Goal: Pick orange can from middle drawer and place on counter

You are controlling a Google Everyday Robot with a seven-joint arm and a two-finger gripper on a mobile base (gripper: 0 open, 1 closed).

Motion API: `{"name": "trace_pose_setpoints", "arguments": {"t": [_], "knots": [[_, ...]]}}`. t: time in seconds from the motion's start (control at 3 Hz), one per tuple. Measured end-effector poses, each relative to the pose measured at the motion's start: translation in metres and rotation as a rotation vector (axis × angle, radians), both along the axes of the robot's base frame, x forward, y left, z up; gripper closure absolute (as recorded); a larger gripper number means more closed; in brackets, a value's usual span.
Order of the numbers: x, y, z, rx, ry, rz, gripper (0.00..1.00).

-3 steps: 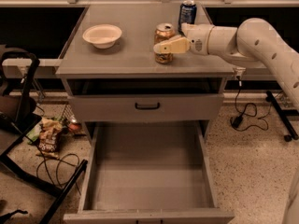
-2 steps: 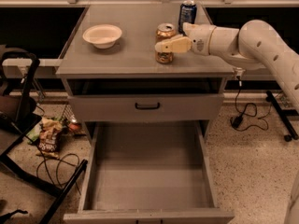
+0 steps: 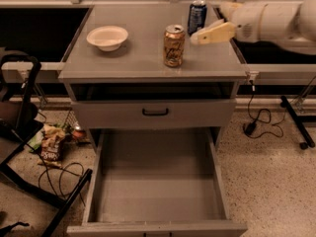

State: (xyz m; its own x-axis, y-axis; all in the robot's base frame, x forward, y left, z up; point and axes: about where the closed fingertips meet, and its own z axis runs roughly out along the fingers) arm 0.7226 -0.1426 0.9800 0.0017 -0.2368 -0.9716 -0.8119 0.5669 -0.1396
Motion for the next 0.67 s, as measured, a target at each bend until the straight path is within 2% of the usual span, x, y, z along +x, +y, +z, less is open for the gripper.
{"name": "trace_pose_setpoints", "arguments": {"t": [0.33, 0.67], "knots": [[-0.031, -0.019, 0.018, -0.181, 0.038, -0.030, 0.00], [-0.060, -0.048, 0.030, -0.362, 0.083, -0.114, 0.00]]}}
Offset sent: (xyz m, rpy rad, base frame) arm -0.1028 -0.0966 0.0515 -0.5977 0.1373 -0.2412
